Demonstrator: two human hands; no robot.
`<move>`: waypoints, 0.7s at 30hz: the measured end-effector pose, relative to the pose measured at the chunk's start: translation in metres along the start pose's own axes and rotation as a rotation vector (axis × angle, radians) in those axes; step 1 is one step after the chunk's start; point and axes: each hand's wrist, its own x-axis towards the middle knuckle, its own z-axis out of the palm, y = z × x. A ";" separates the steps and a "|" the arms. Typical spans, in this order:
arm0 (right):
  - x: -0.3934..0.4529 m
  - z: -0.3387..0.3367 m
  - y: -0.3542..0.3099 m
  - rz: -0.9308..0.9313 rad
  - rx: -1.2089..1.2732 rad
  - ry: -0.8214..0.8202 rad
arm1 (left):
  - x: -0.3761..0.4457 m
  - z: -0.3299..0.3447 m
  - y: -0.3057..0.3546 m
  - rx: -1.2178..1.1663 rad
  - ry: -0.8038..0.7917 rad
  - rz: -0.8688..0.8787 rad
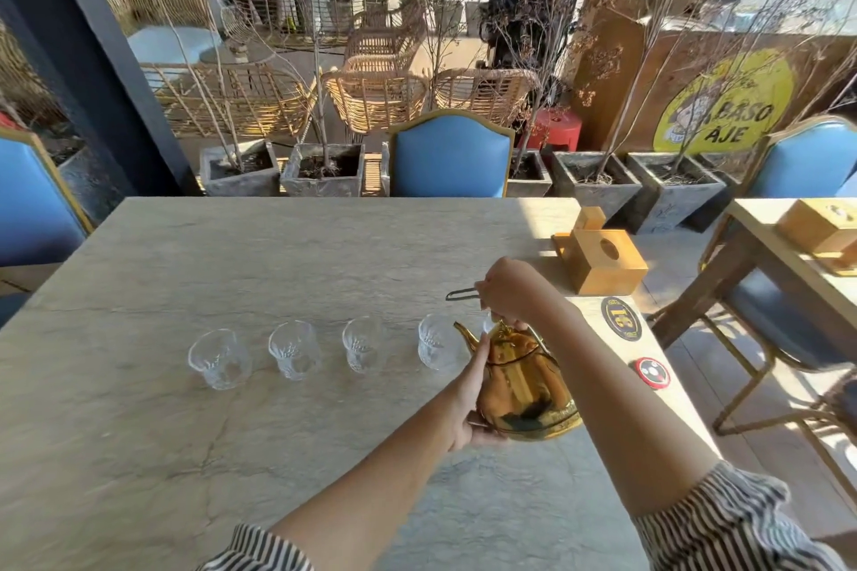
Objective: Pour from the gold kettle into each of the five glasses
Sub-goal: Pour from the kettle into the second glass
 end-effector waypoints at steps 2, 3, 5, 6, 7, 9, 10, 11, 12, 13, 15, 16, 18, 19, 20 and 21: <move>-0.001 -0.002 -0.002 0.003 -0.020 0.007 | -0.003 0.003 0.000 0.004 -0.002 -0.006; -0.001 -0.003 -0.003 0.000 -0.023 0.009 | -0.005 0.004 0.001 0.007 0.000 -0.008; -0.001 -0.005 -0.003 -0.010 -0.026 0.013 | -0.008 0.007 0.001 0.008 -0.003 -0.008; -0.002 -0.007 -0.003 -0.016 -0.028 0.014 | -0.011 0.008 0.001 0.005 -0.006 -0.007; -0.003 -0.008 -0.003 -0.020 -0.032 0.012 | -0.013 0.010 0.001 0.000 -0.008 -0.006; -0.006 -0.011 -0.005 -0.025 -0.042 0.001 | -0.017 0.012 0.000 -0.012 -0.012 -0.001; -0.008 -0.013 -0.006 -0.024 -0.048 -0.007 | -0.019 0.013 0.000 -0.014 -0.013 0.003; -0.009 -0.014 -0.006 -0.023 -0.055 -0.013 | -0.021 0.015 0.000 -0.015 -0.012 0.006; -0.011 -0.016 -0.007 -0.023 -0.058 -0.015 | -0.023 0.016 0.000 -0.016 -0.010 0.008; -0.012 -0.017 -0.007 -0.027 -0.060 -0.011 | -0.025 0.017 0.000 -0.017 -0.009 0.011; -0.014 -0.019 -0.007 -0.034 -0.056 -0.005 | -0.029 0.019 0.000 -0.021 -0.010 0.018; -0.016 -0.020 -0.007 -0.034 -0.054 -0.005 | -0.031 0.020 0.000 -0.020 -0.013 0.023; -0.018 -0.022 -0.007 -0.034 -0.049 -0.013 | -0.034 0.021 0.000 -0.009 -0.024 0.032; -0.020 -0.024 -0.008 -0.036 -0.048 -0.024 | -0.036 0.022 0.001 -0.002 -0.030 0.037; -0.022 -0.025 -0.009 -0.038 -0.050 -0.031 | -0.037 0.023 0.001 0.004 -0.033 0.041; -0.023 -0.027 -0.010 -0.043 -0.054 -0.033 | -0.039 0.023 0.001 0.006 -0.033 0.043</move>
